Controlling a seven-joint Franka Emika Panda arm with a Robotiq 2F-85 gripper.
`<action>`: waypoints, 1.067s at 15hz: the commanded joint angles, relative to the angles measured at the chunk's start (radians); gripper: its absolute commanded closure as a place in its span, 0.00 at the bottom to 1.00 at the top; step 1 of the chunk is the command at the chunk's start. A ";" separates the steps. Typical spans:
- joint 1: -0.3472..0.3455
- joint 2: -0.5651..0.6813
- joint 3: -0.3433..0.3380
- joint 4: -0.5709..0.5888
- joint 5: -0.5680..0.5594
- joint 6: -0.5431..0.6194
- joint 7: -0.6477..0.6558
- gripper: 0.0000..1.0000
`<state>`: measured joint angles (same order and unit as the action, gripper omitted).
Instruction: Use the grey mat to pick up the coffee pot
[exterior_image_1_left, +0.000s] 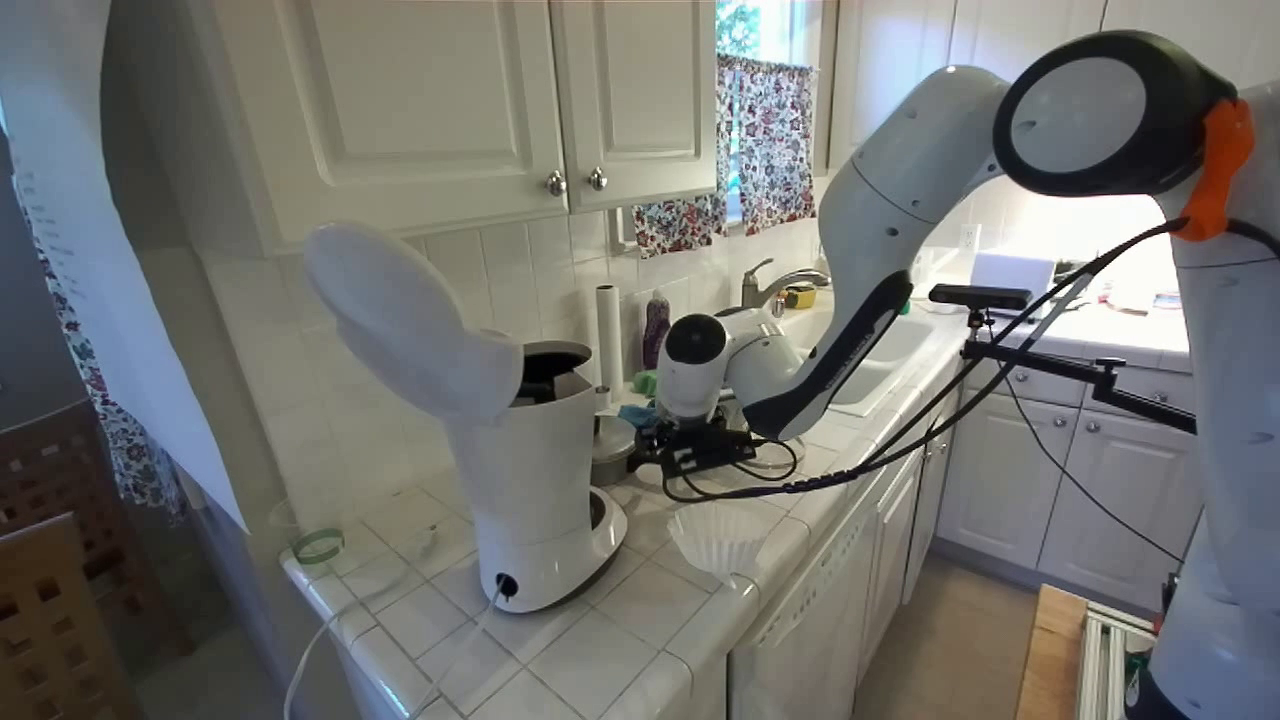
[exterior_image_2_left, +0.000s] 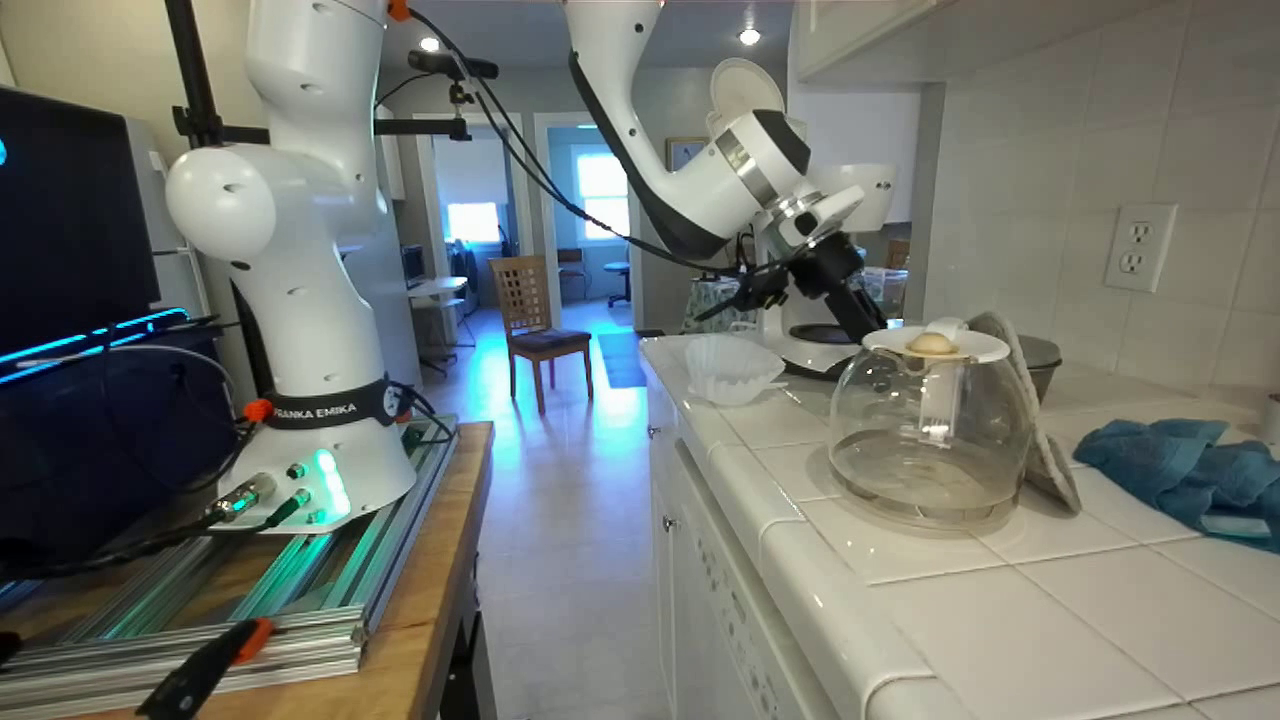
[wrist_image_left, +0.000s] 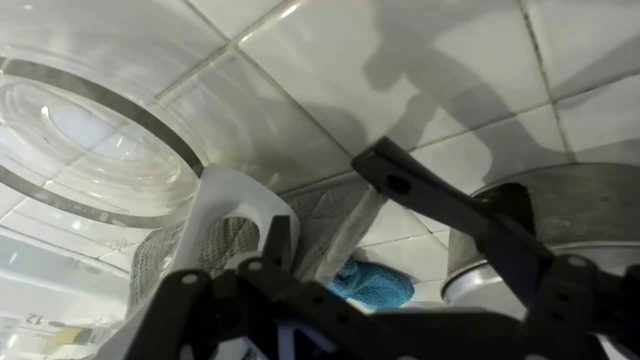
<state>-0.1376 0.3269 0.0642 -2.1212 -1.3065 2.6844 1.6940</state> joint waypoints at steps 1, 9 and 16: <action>0.040 -0.089 -0.006 -0.077 0.236 -0.032 -0.211 0.00; 0.149 -0.242 -0.027 -0.115 0.483 -0.318 -0.440 0.00; 0.175 -0.342 -0.019 -0.112 0.443 -0.514 -0.389 0.00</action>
<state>0.0264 0.0456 0.0526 -2.2009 -0.8644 2.2150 1.2854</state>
